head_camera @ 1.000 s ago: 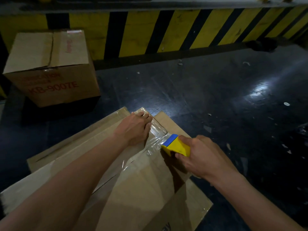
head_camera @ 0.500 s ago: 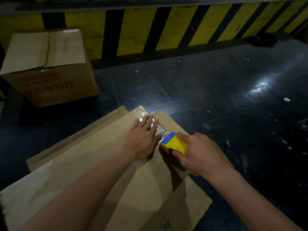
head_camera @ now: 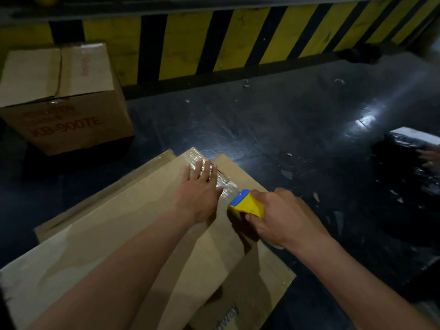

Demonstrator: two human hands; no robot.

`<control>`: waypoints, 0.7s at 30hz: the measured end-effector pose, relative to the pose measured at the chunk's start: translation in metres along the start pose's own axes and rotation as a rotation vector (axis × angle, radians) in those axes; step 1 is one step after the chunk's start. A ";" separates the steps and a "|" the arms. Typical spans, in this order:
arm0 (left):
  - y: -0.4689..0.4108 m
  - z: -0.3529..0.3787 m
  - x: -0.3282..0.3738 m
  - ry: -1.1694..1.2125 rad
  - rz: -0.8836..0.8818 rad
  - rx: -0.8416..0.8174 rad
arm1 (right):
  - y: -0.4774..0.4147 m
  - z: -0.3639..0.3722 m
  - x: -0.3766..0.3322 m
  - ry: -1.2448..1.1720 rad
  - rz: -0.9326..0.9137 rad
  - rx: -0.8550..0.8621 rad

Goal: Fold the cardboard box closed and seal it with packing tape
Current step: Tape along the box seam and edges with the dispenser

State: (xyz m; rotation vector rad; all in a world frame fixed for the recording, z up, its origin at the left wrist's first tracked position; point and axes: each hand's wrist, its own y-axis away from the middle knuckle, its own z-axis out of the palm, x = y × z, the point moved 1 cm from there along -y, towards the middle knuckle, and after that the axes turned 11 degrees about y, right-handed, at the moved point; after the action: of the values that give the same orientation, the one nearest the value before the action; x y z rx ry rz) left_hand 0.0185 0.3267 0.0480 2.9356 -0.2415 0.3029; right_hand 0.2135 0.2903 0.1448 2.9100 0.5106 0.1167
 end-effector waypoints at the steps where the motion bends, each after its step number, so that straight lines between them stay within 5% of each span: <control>1: 0.002 0.003 0.006 0.009 0.034 0.017 | -0.002 0.000 0.000 0.005 0.002 0.003; 21: 0.018 0.025 0.012 0.115 0.105 0.117 | 0.042 -0.001 0.033 -0.066 -0.005 -0.019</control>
State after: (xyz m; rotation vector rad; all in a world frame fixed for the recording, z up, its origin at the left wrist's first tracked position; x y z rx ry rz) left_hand 0.0311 0.3030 0.0295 3.0120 -0.3743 0.5154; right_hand 0.2581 0.2631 0.1556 2.8833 0.5033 0.0242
